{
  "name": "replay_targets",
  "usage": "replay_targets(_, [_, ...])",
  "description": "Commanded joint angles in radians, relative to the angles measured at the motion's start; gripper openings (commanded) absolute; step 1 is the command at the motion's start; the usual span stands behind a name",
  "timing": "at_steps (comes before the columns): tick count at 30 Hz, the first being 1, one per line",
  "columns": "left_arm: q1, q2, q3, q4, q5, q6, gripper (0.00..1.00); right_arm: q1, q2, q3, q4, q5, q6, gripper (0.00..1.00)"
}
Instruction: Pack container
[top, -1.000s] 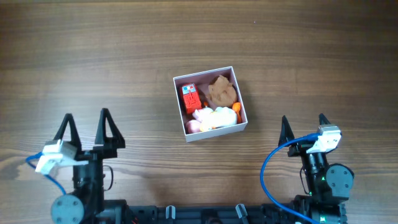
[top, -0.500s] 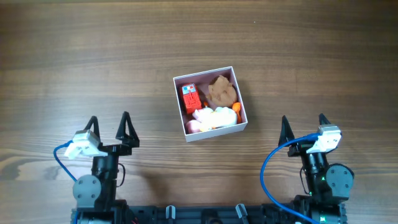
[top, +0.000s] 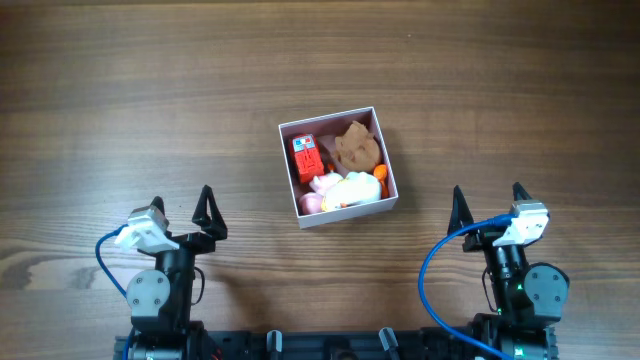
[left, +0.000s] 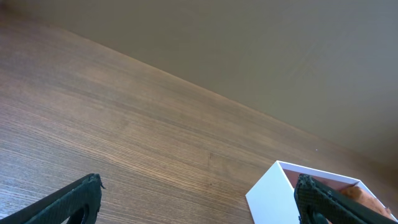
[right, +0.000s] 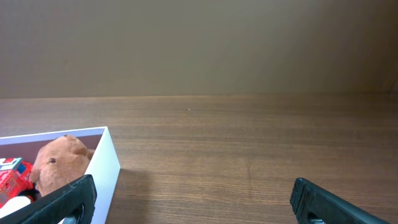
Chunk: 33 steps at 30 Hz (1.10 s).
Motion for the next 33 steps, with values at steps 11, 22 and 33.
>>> replay_targets(11, [-0.005,-0.011,-0.01,0.006,-0.016,0.015,1.0,0.005,-0.007,-0.004,0.005,-0.012,-0.006,1.0])
replay_targets(22, [-0.005,-0.011,-0.01,0.006,-0.016,0.015,1.0,0.005,-0.007,-0.004,0.005,-0.012,-0.006,1.0])
replay_targets(33, [-0.005,-0.011,-0.01,0.005,-0.016,0.015,1.0,0.005,-0.007,-0.004,0.005,-0.012,-0.006,1.0])
